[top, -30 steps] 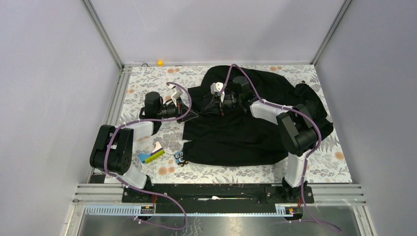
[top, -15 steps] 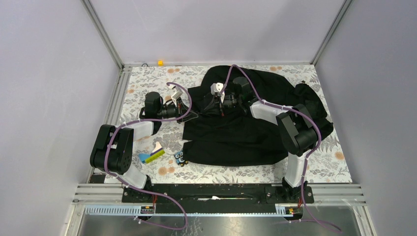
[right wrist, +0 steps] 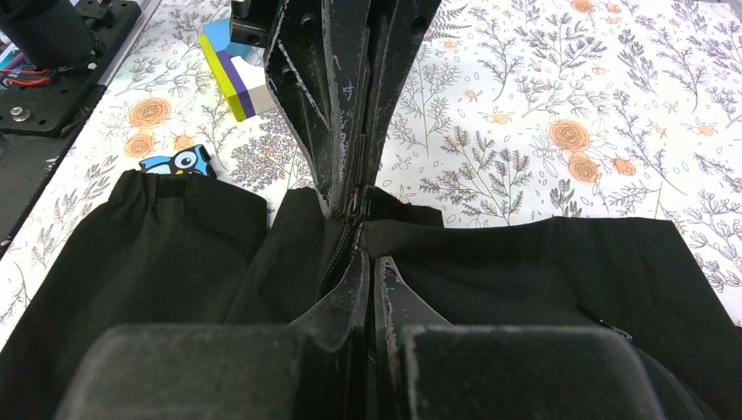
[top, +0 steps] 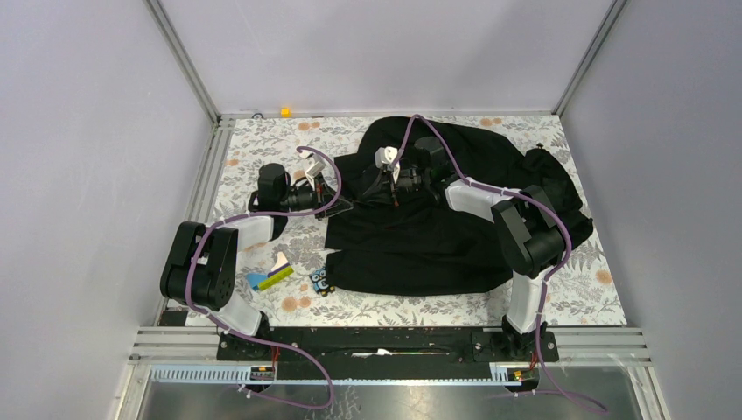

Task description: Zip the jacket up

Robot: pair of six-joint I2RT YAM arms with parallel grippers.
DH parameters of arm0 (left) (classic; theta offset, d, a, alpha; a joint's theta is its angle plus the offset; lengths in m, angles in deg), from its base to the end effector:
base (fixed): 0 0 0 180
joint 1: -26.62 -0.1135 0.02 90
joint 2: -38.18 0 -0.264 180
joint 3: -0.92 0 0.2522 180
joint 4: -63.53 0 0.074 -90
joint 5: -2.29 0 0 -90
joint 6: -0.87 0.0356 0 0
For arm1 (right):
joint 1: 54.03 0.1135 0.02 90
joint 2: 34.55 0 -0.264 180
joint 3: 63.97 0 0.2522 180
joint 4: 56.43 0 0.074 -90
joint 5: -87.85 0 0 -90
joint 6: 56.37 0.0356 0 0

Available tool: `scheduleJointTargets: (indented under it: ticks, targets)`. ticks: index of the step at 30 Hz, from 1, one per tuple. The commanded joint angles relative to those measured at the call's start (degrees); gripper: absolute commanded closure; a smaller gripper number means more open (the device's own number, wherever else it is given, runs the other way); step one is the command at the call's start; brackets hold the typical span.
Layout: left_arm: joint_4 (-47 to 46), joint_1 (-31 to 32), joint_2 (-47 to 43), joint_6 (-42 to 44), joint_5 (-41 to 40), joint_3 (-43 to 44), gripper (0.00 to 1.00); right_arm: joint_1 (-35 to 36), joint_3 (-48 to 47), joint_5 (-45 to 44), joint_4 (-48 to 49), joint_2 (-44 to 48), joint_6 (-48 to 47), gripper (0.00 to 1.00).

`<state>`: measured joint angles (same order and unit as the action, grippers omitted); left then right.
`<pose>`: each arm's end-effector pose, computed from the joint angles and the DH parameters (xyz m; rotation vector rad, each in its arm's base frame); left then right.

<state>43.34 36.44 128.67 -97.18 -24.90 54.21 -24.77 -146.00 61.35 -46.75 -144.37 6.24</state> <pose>0.2995 -0.0840 0.1986 0.7973 1.6949 -1.2256 0.3491 0.2321 0.2163 -1.4525 1.1149 1.0534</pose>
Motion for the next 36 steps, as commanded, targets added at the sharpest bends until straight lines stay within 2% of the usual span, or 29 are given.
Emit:
scheduleJointTargets:
  ticks: [1, 12, 36]
  targets:
    - [-2.70, 0.36, -0.41, 0.49, 2.06, 1.09, 1.00, 0.71, -1.06, 0.74, 3.34, 0.26, 1.10, 1.00]
    - [-2.55, 0.54, -0.89, 1.07, 2.05, 0.81, 1.00, 0.80, -2.05, -1.20, 0.33, -0.19, -0.51, 1.00]
    - [-1.61, 0.96, 0.14, 0.50, 2.41, 1.85, 1.00, 1.76, -1.52, 0.39, 2.40, 0.14, 0.34, 1.00]
